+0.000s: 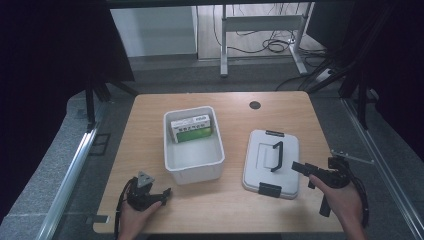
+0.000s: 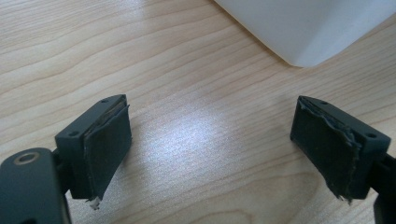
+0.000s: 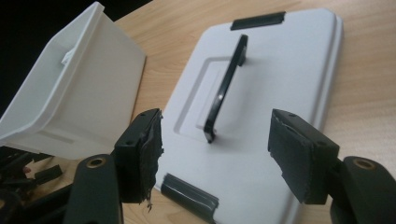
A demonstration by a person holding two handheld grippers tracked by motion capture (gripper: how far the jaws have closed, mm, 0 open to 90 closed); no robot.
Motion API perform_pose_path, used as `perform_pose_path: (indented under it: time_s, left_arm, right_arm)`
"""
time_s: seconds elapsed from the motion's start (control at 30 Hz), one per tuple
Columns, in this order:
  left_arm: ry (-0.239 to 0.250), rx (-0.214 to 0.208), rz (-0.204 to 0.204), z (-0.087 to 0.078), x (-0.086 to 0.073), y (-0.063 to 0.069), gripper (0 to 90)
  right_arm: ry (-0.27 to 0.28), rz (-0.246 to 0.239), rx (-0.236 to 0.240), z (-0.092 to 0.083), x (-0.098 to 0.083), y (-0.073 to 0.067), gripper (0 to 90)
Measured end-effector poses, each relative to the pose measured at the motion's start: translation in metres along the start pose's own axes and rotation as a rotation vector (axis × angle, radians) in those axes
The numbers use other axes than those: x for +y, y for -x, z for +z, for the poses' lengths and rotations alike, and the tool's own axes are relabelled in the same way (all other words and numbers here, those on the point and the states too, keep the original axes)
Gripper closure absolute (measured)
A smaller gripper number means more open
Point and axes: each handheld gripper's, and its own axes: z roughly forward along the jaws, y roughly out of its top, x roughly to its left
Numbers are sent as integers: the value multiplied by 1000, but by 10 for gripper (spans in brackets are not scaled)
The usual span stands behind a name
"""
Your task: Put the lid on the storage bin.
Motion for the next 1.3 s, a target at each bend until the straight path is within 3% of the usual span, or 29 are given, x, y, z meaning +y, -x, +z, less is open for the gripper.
perform_pose_path:
  time_s: [0.8, 1.3]
  left_arm:
    - [2, 5, -9, -1, -1, 1, 124]
    - [2, 4, -9, -2, -2, 0, 124]
  right_arm:
    - [-68, -49, -22, 26, 46, -32, 350]
    - [-125, -2, -80, 46, 61, -28, 369]
